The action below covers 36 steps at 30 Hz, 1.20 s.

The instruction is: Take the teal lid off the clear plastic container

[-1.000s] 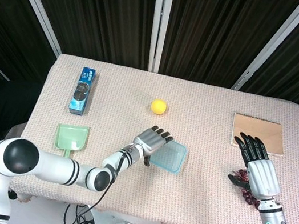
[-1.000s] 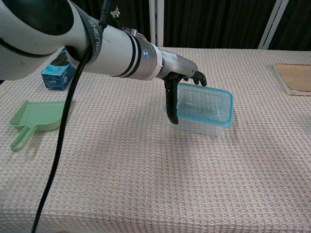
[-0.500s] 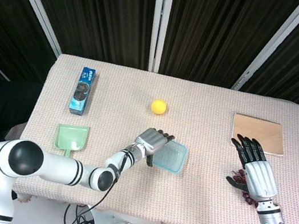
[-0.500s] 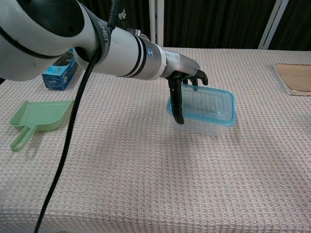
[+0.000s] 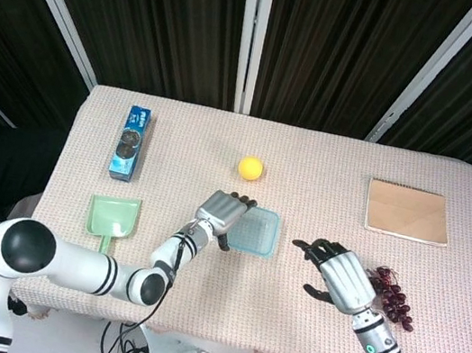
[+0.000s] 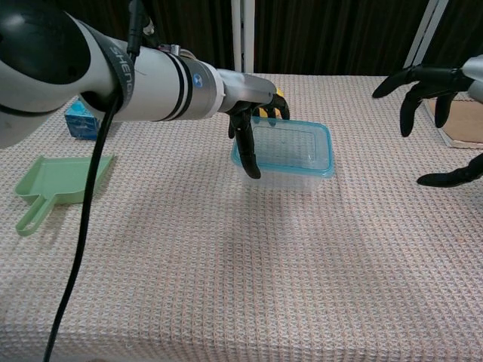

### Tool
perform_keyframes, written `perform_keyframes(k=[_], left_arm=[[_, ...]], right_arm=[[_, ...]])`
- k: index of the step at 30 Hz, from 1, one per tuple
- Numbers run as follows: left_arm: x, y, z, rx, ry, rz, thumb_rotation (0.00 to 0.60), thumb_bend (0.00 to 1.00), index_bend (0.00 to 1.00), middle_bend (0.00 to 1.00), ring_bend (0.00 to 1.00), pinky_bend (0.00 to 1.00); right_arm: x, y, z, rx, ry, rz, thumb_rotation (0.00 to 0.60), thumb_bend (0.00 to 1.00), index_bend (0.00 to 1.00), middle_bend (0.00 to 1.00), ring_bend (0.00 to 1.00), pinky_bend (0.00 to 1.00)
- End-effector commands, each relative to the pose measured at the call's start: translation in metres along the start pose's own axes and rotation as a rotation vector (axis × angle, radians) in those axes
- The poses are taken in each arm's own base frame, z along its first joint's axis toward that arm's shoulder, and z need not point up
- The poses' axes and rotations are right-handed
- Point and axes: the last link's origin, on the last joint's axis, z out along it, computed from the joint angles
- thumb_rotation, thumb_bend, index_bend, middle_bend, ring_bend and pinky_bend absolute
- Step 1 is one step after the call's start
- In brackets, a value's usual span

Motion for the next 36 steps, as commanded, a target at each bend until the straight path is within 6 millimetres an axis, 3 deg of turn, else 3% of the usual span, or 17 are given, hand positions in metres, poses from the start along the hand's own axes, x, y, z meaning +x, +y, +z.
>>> perform_keyframes(k=[1,6,12,36], left_arm=[[-0.001,-0.004,-0.002,0.009,-0.002,-0.012,0.6,0.0,0.26,0.35,0.31,0.41],[-0.002,-0.007,-0.003,0.014,0.001,-0.022,0.6,0.0,0.26,0.35,0.31,0.4],[-0.004,-0.012,-0.001,0.025,-0.001,-0.022,0.6,0.0,0.26,0.35,0.31,0.4],[-0.007,-0.01,0.002,0.01,-0.013,-0.01,0.6,0.0,0.26,0.35,0.31,0.4]], right_arm=[[-0.014,-0.011,0.031,0.046,0.003,-0.049,0.6,0.0,0.46,0.64,0.56,0.77],[-0.029,-0.025,0.063,0.084,0.007,-0.083,0.6,0.0,0.53,0.73,0.67,0.9],[-0.045,-0.034,0.084,0.094,-0.027,-0.098,0.6,0.0,0.53,0.74,0.7,0.94],[-0.061,-0.039,0.101,0.092,-0.042,-0.11,0.6,0.0,0.52,0.74,0.7,0.96]])
